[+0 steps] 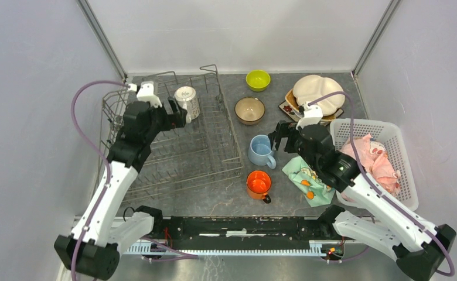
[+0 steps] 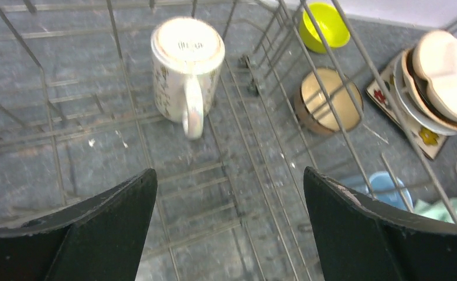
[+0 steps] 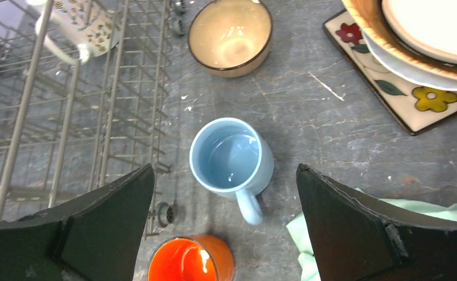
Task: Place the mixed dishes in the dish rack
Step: Position the cup upside down at the center of the board, then pick up the cup at the center of the board.
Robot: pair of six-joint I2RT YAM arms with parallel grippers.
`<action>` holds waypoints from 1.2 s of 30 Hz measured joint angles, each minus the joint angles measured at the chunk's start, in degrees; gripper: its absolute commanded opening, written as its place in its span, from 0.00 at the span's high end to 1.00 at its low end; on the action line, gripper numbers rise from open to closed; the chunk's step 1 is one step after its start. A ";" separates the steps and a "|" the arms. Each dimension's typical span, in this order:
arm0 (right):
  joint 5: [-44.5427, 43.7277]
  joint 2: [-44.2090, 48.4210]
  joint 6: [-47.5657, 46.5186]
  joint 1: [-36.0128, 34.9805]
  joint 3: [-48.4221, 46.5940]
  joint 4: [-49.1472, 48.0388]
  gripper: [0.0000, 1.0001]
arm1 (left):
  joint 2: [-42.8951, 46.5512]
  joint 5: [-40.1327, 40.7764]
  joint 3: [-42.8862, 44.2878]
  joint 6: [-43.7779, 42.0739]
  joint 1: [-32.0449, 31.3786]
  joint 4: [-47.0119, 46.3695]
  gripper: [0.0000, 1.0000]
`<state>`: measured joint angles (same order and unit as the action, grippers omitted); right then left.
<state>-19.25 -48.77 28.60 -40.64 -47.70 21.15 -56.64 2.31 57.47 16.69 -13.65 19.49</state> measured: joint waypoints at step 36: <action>15.67 -38.71 -25.07 9.84 -11.93 3.17 0.38 | 24.33 12.96 -17.11 -0.24 -9.35 4.28 0.00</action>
<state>-3.57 -87.48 3.53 -30.81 -59.64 24.32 -32.32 15.27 40.36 16.45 -23.00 23.77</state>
